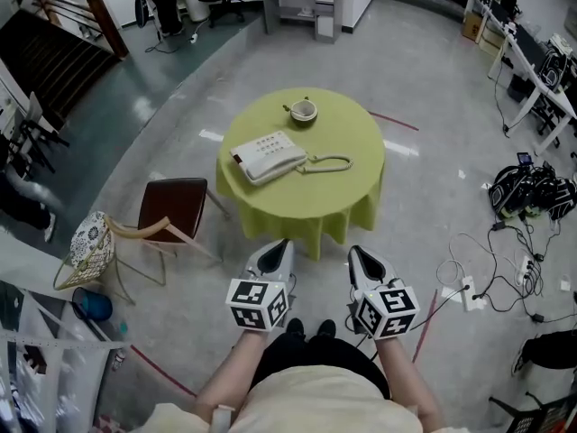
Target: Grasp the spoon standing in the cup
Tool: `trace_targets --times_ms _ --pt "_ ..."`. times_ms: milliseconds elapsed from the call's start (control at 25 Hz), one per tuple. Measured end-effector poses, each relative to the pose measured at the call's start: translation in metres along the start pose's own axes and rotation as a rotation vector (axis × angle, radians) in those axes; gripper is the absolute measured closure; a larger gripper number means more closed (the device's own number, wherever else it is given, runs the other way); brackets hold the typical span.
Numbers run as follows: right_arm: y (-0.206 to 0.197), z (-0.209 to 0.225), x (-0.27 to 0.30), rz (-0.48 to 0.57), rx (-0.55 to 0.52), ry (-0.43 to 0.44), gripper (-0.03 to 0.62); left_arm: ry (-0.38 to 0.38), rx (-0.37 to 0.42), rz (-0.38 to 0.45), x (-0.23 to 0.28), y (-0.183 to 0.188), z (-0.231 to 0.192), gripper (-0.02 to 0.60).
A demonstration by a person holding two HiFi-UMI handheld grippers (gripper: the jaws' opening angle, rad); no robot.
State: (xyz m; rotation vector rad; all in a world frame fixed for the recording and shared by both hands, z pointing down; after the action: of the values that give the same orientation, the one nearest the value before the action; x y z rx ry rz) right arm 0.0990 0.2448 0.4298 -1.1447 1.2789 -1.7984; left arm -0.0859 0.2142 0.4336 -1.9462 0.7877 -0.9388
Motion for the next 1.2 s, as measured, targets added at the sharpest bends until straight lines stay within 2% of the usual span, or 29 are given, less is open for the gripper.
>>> trace_targets --times_ms 240,480,640,1200 --pt "0.001 0.018 -0.009 0.010 0.005 0.009 0.594 0.023 -0.002 0.016 0.006 0.005 0.011 0.575" --pt "-0.006 0.018 -0.010 -0.005 0.028 0.036 0.592 0.038 0.002 0.030 0.008 0.015 0.009 0.517" --pt "-0.013 0.028 -0.001 -0.034 0.043 0.016 0.594 0.051 0.014 0.010 0.022 0.017 0.004 0.482" --pt "0.011 0.057 0.083 -0.048 0.065 -0.034 0.592 0.035 0.003 -0.012 0.096 0.055 -0.048 0.435"
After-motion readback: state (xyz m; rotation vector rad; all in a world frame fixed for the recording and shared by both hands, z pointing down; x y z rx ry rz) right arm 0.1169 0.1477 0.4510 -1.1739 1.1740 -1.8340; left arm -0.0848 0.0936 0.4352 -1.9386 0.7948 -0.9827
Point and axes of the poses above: the fingertips, and each gripper's own axes: x forward along the fingers, z to its right, y out of its top, the point moved 5 cm from there along -x, backward along the fingers, and after that the axes turned 9 degrees about -x, right-handed, at the moved point
